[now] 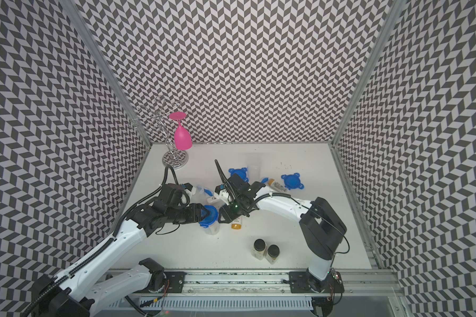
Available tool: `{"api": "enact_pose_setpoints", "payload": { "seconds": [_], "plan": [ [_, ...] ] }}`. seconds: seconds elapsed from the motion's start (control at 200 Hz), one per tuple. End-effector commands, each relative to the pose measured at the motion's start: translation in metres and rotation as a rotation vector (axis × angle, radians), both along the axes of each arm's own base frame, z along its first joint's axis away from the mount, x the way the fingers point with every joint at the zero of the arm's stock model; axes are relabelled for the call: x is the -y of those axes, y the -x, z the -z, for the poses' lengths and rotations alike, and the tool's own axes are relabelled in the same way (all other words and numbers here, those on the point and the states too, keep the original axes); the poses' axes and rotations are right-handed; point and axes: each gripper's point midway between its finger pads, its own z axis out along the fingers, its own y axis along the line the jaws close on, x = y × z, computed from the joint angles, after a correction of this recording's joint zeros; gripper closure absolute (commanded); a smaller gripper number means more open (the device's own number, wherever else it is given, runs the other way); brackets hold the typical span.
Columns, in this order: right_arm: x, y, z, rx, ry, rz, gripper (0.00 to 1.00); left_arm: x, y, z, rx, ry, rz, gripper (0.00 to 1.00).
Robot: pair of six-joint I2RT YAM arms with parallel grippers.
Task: Pack away toiletry kits
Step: Close the fastener on the container, then pick up the container from the center of the board.
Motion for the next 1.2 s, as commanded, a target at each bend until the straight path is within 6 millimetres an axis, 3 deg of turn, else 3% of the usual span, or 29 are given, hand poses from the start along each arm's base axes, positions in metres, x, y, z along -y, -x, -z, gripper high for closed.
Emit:
{"api": "enact_pose_setpoints", "payload": {
  "seconds": [0.0,0.165,0.386,0.566,0.706,0.901,1.037,1.197],
  "plan": [
    [-0.027,-0.015,-0.025,0.088,-0.126,-0.029,0.57,0.018,0.010,-0.005,-0.031,0.085,0.061,0.38],
    [-0.021,-0.016,-0.025,0.106,-0.094,-0.025,0.57,0.006,0.005,-0.011,-0.012,0.023,0.040,0.30],
    [-0.004,-0.015,-0.029,0.114,-0.072,0.011,0.54,-0.024,-0.005,-0.018,0.019,-0.168,-0.006,0.01],
    [0.011,-0.021,-0.031,0.111,-0.076,0.061,0.38,-0.036,-0.013,-0.022,0.027,-0.284,-0.015,0.00],
    [0.026,-0.025,-0.044,0.123,-0.092,0.111,0.19,-0.025,-0.014,-0.033,0.027,-0.288,-0.042,0.00],
    [0.044,-0.035,-0.059,0.176,-0.098,0.166,0.04,-0.016,-0.011,-0.030,-0.002,-0.259,-0.135,0.00],
    [0.058,-0.048,-0.067,0.181,-0.113,0.215,0.00,-0.002,-0.011,-0.028,-0.006,-0.277,-0.124,0.00],
    [0.074,-0.051,-0.072,0.189,-0.152,0.247,0.00,0.012,-0.006,-0.019,-0.023,-0.328,-0.093,0.00]
  ]
}}
